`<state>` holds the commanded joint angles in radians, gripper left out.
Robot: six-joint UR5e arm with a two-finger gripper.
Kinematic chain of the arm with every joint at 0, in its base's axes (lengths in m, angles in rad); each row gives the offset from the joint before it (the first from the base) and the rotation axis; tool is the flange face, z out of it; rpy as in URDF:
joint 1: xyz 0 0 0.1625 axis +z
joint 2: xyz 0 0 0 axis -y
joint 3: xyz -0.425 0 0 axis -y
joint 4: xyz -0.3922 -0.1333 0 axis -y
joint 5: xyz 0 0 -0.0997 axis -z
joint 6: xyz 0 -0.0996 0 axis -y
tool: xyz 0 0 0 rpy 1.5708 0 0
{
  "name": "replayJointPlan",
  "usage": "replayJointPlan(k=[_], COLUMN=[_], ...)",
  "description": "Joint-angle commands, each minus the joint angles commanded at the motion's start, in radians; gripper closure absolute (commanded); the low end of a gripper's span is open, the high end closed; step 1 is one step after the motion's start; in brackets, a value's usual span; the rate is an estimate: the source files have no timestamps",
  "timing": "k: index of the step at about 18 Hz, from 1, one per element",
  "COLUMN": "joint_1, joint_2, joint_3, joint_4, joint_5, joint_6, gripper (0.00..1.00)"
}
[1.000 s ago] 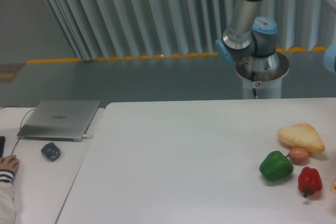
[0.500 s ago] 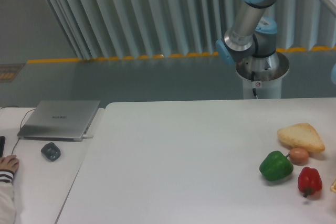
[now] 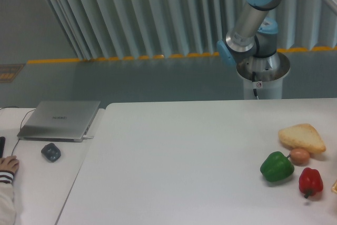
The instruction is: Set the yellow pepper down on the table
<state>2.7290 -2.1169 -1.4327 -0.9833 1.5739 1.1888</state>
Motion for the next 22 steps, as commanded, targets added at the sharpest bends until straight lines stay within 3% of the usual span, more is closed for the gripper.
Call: replayJointPlan(k=[7, 9, 10, 12, 13, 15, 20, 22], joint_1=[0.000, 0.000, 0.000, 0.000, 0.000, 0.006, 0.006, 0.008], joint_2=[-0.002, -0.002, 0.000, 0.002, 0.002, 0.009, 0.034, 0.048], joint_3=[-0.002, -0.003, -0.005, -0.006, -0.005, -0.005, 0.011, 0.047], joint_4=[-0.002, -0.002, -0.002, -0.002, -0.002, -0.005, -0.023, -0.099], joint_5=[0.000, 0.000, 0.000, 0.000, 0.002, -0.002, -0.017, -0.087], joint_6=[0.003, 0.002, 0.000, 0.006, 0.003, 0.014, 0.018, 0.021], gripper=[0.01, 0.13, 0.30, 0.40, 0.51, 0.58, 0.60, 0.60])
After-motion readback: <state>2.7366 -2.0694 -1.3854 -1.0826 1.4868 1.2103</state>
